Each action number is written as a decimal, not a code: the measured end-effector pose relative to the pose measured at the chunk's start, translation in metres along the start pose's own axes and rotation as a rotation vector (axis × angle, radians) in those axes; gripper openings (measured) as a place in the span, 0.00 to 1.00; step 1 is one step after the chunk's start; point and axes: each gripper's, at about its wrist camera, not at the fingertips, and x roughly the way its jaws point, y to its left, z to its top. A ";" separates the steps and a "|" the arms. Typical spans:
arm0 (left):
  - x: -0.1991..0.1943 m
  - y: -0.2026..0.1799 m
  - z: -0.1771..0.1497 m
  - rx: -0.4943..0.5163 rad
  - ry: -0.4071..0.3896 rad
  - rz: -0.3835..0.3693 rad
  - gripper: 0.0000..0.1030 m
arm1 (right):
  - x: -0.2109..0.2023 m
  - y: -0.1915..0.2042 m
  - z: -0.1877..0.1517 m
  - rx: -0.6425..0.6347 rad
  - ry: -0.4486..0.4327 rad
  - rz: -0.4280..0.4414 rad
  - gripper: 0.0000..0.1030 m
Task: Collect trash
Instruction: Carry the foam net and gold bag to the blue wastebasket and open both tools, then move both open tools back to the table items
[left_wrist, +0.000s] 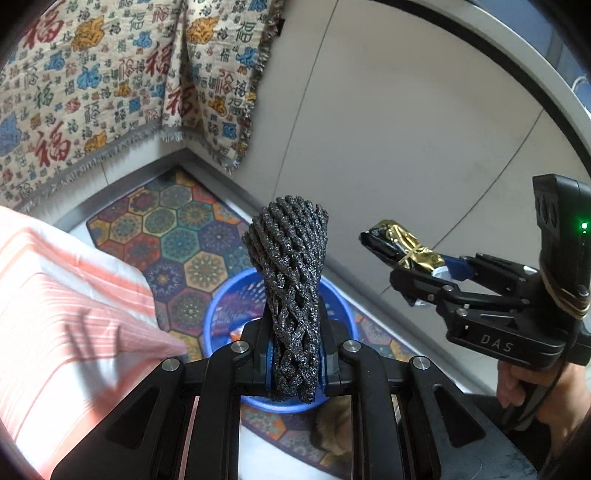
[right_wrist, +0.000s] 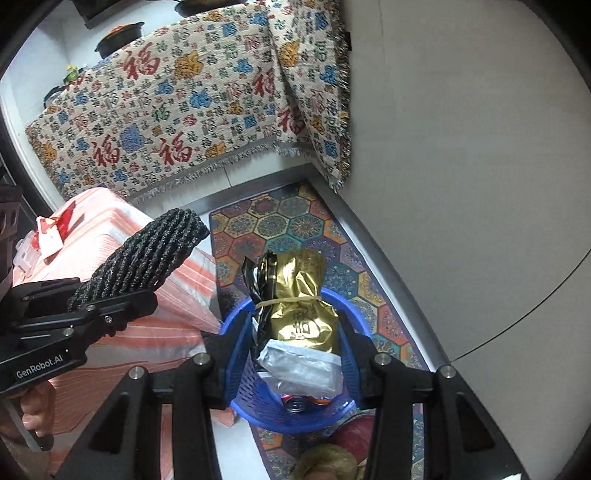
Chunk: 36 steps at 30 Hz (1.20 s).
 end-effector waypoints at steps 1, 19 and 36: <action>0.004 0.002 0.003 -0.002 0.004 -0.003 0.16 | 0.002 -0.003 0.001 0.001 0.004 -0.002 0.44; 0.044 0.015 0.019 -0.078 0.016 -0.054 0.57 | 0.030 -0.021 0.008 -0.026 0.042 -0.033 0.60; -0.146 0.113 -0.087 -0.103 -0.071 0.269 0.80 | -0.050 0.084 0.019 -0.172 -0.222 0.014 0.68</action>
